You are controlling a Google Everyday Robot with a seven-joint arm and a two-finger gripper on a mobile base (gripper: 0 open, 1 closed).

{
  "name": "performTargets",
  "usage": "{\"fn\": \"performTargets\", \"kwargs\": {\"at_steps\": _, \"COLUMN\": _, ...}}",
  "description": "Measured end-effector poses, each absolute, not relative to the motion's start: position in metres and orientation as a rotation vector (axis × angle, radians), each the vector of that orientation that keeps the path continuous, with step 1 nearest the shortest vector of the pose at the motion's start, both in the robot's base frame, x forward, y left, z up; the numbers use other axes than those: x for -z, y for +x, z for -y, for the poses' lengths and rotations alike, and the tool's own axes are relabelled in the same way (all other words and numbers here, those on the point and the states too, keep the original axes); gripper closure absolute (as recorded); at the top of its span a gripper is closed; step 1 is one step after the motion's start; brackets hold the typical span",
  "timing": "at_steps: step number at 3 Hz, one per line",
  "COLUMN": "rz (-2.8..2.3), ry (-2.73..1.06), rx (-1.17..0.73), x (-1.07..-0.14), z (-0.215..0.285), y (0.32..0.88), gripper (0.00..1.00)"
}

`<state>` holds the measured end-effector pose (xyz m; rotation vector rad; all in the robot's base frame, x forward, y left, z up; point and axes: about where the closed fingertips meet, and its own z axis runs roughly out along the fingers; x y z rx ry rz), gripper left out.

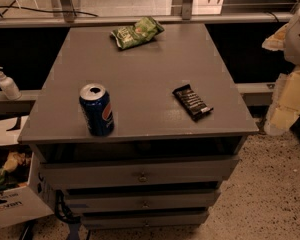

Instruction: Pick pepsi can

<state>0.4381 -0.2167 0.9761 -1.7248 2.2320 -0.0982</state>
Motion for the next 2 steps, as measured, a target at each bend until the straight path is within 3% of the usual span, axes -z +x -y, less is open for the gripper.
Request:
{"fn": "performTargets", "kwargs": {"at_steps": 1, "rz": -2.232, "ry": -1.725, "rx": 0.098, "x": -0.9762, "z": 0.2166, "y": 0.4381, "gripper": 0.0}}
{"fn": "performTargets", "kwargs": {"at_steps": 2, "rz": -2.237, "ry": -1.658, "rx": -0.04, "x": -0.9689, "z": 0.2123, "y": 0.4382, "gripper": 0.0}}
